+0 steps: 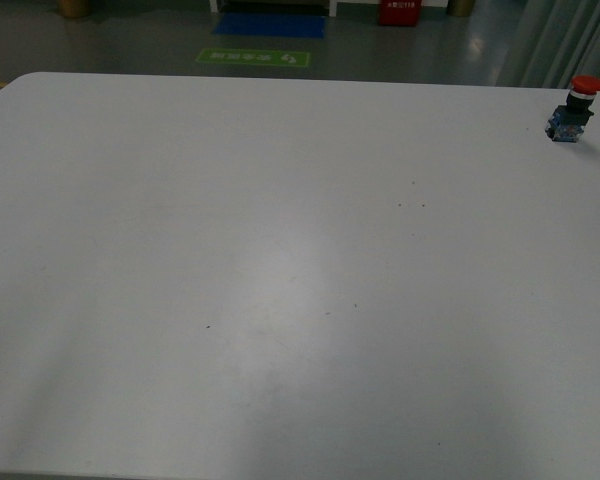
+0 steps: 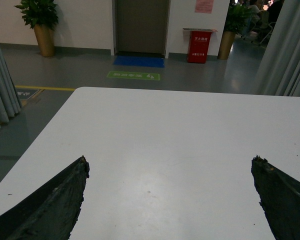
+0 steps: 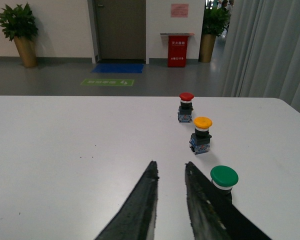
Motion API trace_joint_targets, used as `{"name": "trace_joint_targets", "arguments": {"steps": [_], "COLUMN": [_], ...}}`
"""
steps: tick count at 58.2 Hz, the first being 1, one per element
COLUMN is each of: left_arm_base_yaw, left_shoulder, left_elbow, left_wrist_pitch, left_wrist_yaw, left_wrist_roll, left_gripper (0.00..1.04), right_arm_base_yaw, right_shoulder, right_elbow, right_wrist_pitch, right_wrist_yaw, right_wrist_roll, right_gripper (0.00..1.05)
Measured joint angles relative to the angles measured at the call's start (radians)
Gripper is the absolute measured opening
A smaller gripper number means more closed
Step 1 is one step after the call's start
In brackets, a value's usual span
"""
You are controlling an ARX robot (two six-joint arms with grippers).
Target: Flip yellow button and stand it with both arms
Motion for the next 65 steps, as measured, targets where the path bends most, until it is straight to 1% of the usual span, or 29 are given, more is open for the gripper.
{"name": "trace_joint_targets", "arguments": {"steps": [7,13,17,18,21,65], "left_arm_base_yaw": [0.0,0.0,0.0,0.0,0.0,0.0], "left_shoulder": [0.0,0.0,0.0,0.0,0.0,0.0], "left_elbow": [0.0,0.0,0.0,0.0,0.0,0.0], "left_wrist_pitch": [0.0,0.0,0.0,0.0,0.0,0.0], "left_wrist_yaw": [0.0,0.0,0.0,0.0,0.0,0.0], "left_wrist_roll": [0.0,0.0,0.0,0.0,0.0,0.0], "left_gripper": [0.98,0.98,0.98,0.98,0.98,0.98], "right_arm_base_yaw": [0.0,0.0,0.0,0.0,0.0,0.0], "right_shoulder": [0.0,0.0,0.0,0.0,0.0,0.0], "right_elbow": [0.0,0.0,0.0,0.0,0.0,0.0], "right_wrist_pitch": [0.0,0.0,0.0,0.0,0.0,0.0], "right_wrist_yaw": [0.0,0.0,0.0,0.0,0.0,0.0], "right_wrist_roll": [0.0,0.0,0.0,0.001,0.0,0.0], "right_gripper": [0.68,0.84,0.99,0.99,0.97,0.97]}}
